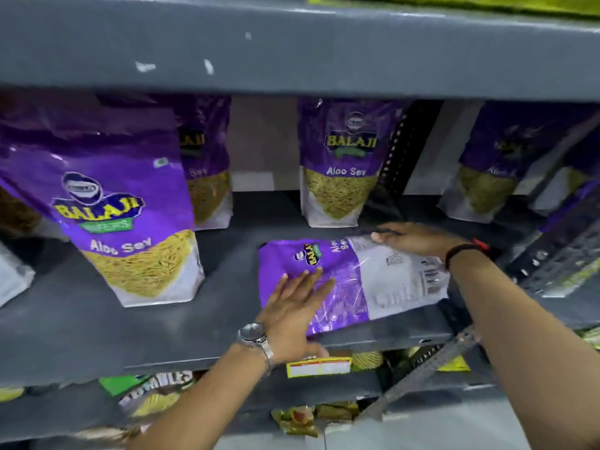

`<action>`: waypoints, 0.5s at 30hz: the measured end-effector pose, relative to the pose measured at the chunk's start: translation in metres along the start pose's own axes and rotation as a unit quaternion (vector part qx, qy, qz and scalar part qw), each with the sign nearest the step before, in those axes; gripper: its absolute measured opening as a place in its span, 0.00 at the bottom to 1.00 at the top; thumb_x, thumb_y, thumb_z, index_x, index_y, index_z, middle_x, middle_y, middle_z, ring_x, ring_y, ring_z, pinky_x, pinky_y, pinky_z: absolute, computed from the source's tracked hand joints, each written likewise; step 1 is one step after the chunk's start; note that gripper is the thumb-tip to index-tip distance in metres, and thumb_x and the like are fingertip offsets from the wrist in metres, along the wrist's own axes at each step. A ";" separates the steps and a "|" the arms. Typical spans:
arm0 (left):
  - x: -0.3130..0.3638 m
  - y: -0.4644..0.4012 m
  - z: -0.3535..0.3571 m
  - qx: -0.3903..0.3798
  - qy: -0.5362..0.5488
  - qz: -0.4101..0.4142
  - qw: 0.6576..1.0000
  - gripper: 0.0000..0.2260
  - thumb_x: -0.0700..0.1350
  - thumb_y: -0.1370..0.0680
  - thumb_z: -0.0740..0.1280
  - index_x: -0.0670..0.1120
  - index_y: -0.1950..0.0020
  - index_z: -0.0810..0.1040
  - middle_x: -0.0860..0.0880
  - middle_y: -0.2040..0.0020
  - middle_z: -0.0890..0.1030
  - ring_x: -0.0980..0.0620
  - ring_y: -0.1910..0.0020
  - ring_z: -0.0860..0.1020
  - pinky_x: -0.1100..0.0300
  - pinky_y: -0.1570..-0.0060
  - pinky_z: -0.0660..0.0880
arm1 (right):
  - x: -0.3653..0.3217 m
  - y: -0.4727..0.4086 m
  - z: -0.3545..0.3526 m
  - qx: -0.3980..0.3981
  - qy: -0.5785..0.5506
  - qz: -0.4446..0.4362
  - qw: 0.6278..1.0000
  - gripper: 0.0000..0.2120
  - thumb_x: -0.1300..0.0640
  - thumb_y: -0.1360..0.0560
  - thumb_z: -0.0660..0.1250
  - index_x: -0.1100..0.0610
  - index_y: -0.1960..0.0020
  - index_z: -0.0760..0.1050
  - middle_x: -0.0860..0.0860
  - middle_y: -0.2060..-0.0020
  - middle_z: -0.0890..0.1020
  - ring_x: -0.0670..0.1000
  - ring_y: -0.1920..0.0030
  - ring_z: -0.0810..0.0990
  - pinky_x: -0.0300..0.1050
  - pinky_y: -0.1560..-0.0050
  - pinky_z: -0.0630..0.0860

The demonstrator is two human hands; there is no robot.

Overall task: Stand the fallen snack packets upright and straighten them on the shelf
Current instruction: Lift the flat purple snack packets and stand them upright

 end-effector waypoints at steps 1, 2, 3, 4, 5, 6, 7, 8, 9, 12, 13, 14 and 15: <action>-0.003 -0.002 0.000 0.014 -0.019 -0.002 1.000 0.44 0.58 0.33 0.68 0.56 0.29 0.41 0.52 0.24 0.42 0.51 0.26 0.44 0.54 0.31 0.34 | 0.003 -0.001 0.000 0.000 0.001 -0.002 1.000 0.41 0.22 0.45 0.54 0.40 0.37 0.68 0.50 0.31 0.69 0.54 0.30 0.64 0.53 0.29 0.59; -0.008 -0.002 -0.002 0.032 -0.030 -0.005 0.999 0.41 0.56 0.31 0.67 0.57 0.29 0.42 0.52 0.24 0.44 0.52 0.26 0.46 0.54 0.31 0.34 | 0.004 -0.001 0.000 0.005 -0.001 -0.010 1.000 0.38 0.23 0.44 0.55 0.40 0.39 0.69 0.50 0.32 0.71 0.54 0.32 0.67 0.53 0.31 0.62; -0.015 -0.002 -0.007 0.049 -0.037 -0.010 0.998 0.39 0.53 0.30 0.66 0.57 0.29 0.43 0.52 0.24 0.46 0.52 0.26 0.48 0.54 0.31 0.34 | 0.004 -0.001 0.001 0.010 -0.006 -0.017 1.000 0.35 0.24 0.41 0.56 0.42 0.41 0.71 0.50 0.35 0.74 0.53 0.35 0.70 0.51 0.33 0.65; -0.022 -0.001 -0.013 0.067 -0.039 -0.016 0.997 0.36 0.50 0.29 0.65 0.57 0.29 0.45 0.52 0.24 0.48 0.52 0.26 0.49 0.54 0.32 0.32 | 0.004 -0.001 0.001 0.013 -0.008 -0.024 1.000 0.33 0.25 0.40 0.58 0.45 0.43 0.73 0.50 0.39 0.77 0.53 0.38 0.73 0.50 0.37 0.67; -0.029 0.000 -0.019 0.093 -0.036 -0.027 0.995 0.35 0.48 0.28 0.65 0.58 0.29 0.46 0.52 0.24 0.51 0.52 0.26 0.51 0.53 0.33 0.31 | 0.005 -0.001 0.002 0.012 -0.001 -0.030 0.999 0.33 0.26 0.40 0.58 0.47 0.45 0.74 0.50 0.42 0.79 0.52 0.41 0.74 0.51 0.38 0.68; -0.038 0.003 -0.026 0.128 -0.024 -0.048 0.990 0.34 0.47 0.28 0.64 0.58 0.30 0.47 0.51 0.24 0.52 0.51 0.26 0.52 0.52 0.33 0.32 | 0.006 -0.002 0.003 0.005 0.015 -0.034 0.999 0.34 0.26 0.40 0.59 0.49 0.46 0.74 0.50 0.44 0.79 0.52 0.43 0.75 0.52 0.38 0.68; -0.047 0.008 -0.033 0.168 -0.003 -0.086 0.982 0.34 0.47 0.28 0.65 0.57 0.30 0.47 0.50 0.24 0.52 0.49 0.26 0.52 0.51 0.31 0.35 | 0.008 -0.003 0.004 -0.009 0.029 -0.034 0.999 0.33 0.27 0.39 0.60 0.49 0.46 0.72 0.50 0.45 0.79 0.52 0.44 0.75 0.53 0.37 0.68; -0.058 0.016 -0.040 0.217 0.030 -0.138 0.966 0.35 0.47 0.28 0.66 0.55 0.30 0.47 0.47 0.24 0.52 0.47 0.26 0.52 0.50 0.29 0.40 | 0.009 -0.004 0.005 -0.024 0.032 -0.030 0.999 0.30 0.30 0.37 0.61 0.50 0.45 0.71 0.50 0.45 0.78 0.52 0.44 0.75 0.52 0.38 0.69; -0.069 0.028 -0.041 0.269 0.087 -0.202 0.938 0.36 0.47 0.29 0.68 0.51 0.29 0.49 0.43 0.25 0.52 0.44 0.26 0.52 0.50 0.28 0.44 | 0.010 -0.006 0.007 -0.040 0.026 -0.023 0.999 0.28 0.32 0.36 0.63 0.50 0.44 0.70 0.50 0.45 0.77 0.52 0.44 0.75 0.51 0.39 0.70; -0.085 0.056 -0.002 0.348 0.434 -0.342 0.757 0.37 0.41 0.32 0.72 0.41 0.30 0.54 0.39 0.27 0.58 0.43 0.28 0.57 0.52 0.28 0.53 | 0.010 -0.011 0.012 -0.090 0.013 -0.007 0.996 0.28 0.36 0.35 0.67 0.50 0.41 0.68 0.50 0.43 0.76 0.51 0.45 0.74 0.45 0.44 0.68; -0.078 0.054 0.012 0.357 0.559 -0.329 0.672 0.33 0.37 0.32 0.71 0.41 0.32 0.57 0.42 0.31 0.65 0.46 0.32 0.64 0.51 0.29 0.58 | 0.010 -0.011 0.014 -0.104 0.016 -0.003 0.994 0.30 0.37 0.34 0.67 0.51 0.39 0.66 0.50 0.42 0.75 0.50 0.45 0.73 0.43 0.45 0.66; -0.069 0.049 0.020 0.364 0.649 -0.308 0.593 0.27 0.33 0.31 0.69 0.43 0.36 0.61 0.46 0.39 0.72 0.50 0.39 0.71 0.53 0.34 0.63 | 0.010 -0.012 0.015 -0.115 0.015 0.003 0.993 0.32 0.38 0.34 0.67 0.52 0.36 0.65 0.50 0.41 0.73 0.50 0.44 0.71 0.42 0.45 0.64; -0.060 0.043 0.027 0.359 0.710 -0.298 0.527 0.20 0.31 0.31 0.67 0.45 0.43 0.65 0.48 0.47 0.75 0.53 0.48 0.75 0.55 0.37 0.65 | 0.011 -0.012 0.016 -0.121 0.011 0.010 0.993 0.34 0.38 0.34 0.67 0.53 0.34 0.63 0.50 0.40 0.72 0.50 0.43 0.70 0.41 0.45 0.63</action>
Point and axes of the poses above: each hand's wrist, its own y-axis away from the middle knuckle, its own z-axis out of the palm, x = y × z, the point moved 10 cm from there along -y, towards the middle knuckle
